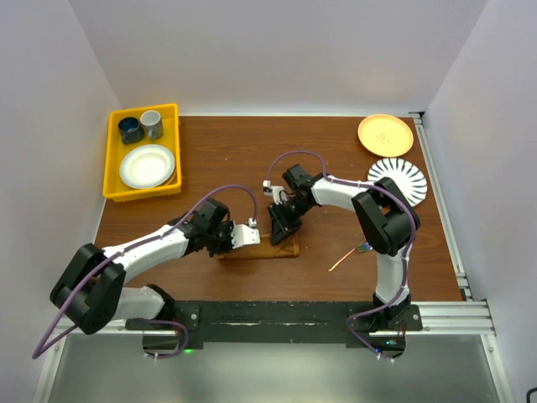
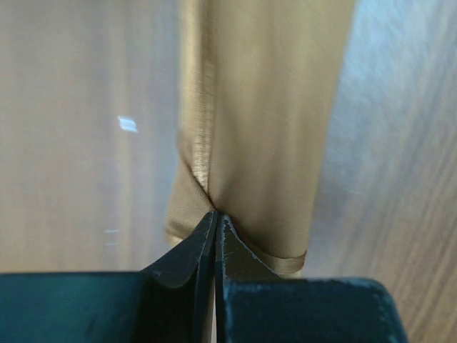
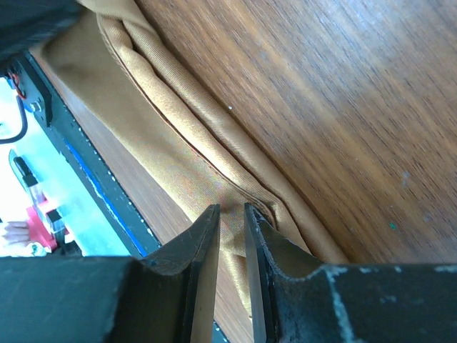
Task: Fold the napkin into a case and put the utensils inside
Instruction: Smooth out the smaller rectangle-folded napkin at the center of the board.
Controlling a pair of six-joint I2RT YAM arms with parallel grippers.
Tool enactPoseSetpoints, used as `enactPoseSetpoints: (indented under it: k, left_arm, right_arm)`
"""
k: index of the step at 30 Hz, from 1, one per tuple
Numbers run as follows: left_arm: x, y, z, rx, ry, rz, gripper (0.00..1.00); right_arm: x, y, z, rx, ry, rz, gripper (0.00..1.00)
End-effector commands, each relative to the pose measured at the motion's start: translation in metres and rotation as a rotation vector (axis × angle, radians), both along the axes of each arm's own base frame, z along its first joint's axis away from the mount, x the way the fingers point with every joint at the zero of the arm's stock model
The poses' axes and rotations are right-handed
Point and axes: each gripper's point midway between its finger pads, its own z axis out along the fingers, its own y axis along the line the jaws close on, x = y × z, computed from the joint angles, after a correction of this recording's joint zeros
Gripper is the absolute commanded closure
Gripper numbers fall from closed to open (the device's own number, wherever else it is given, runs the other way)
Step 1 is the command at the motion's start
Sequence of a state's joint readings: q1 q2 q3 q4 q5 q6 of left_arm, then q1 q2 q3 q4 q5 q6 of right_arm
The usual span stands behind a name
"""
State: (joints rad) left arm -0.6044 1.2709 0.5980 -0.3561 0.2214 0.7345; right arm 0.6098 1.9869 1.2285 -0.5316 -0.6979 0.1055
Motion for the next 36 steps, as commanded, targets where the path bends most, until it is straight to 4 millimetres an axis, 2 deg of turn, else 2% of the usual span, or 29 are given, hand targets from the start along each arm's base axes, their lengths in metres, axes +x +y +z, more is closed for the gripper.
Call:
enactPoseSetpoints:
  k: [1,5,7,8,10,13,16,22,24,25,30,33,34,36]
  left_arm:
    - [-0.005,0.0,-0.016,0.011,0.017,-0.029,0.94]
    - [-0.004,0.0,-0.02,0.022,0.02,-0.035,0.94]
    - [-0.003,-0.003,-0.011,0.004,0.008,-0.046,0.92]
    - [-0.001,-0.006,-0.004,-0.016,-0.006,-0.051,0.88]
    - [0.004,-0.019,0.029,-0.111,-0.061,-0.063,0.85]
    - [0.005,-0.034,0.067,-0.205,-0.08,-0.082,0.83]
    - [0.0,-0.045,0.081,-0.255,-0.063,-0.117,0.83]
    - [-0.017,-0.065,0.06,-0.216,-0.066,-0.22,0.89]
    - [-0.026,-0.07,0.047,-0.188,-0.066,-0.251,0.91]
    - [-0.024,-0.075,0.045,-0.192,-0.088,-0.259,0.92]
    - [-0.038,-0.062,0.005,-0.082,-0.043,-0.301,0.96]
    - [-0.045,-0.054,-0.008,-0.043,-0.019,-0.325,0.98]
    - [-0.046,-0.054,-0.009,-0.043,-0.015,-0.333,0.98]
    - [-0.052,-0.053,-0.01,-0.045,0.002,-0.352,0.98]
  right_arm:
    - [0.006,-0.006,-0.011,-0.062,-0.06,0.02,0.73]
    - [0.004,-0.006,-0.009,-0.053,-0.054,0.028,0.73]
    - [0.004,-0.004,-0.005,-0.043,-0.065,0.036,0.72]
    - [0.002,-0.005,-0.005,-0.044,-0.065,0.041,0.72]
    - [0.001,-0.004,-0.003,-0.037,-0.077,0.051,0.72]
    - [-0.002,-0.005,-0.004,-0.04,-0.082,0.064,0.72]
    - [-0.003,-0.002,-0.003,-0.034,-0.095,0.074,0.72]
    - [-0.005,0.001,0.002,-0.009,-0.086,0.078,0.71]
    - [-0.006,0.003,0.004,-0.001,-0.074,0.075,0.7]
    - [-0.006,0.003,0.006,0.0,-0.076,0.073,0.7]
    - [-0.011,0.005,0.023,0.033,-0.066,0.094,0.66]
    - [-0.013,0.007,0.042,0.071,-0.074,0.139,0.64]
    - [-0.009,0.011,0.053,0.092,-0.097,0.151,0.64]
    - [-0.012,0.01,0.063,0.103,-0.092,0.191,0.62]
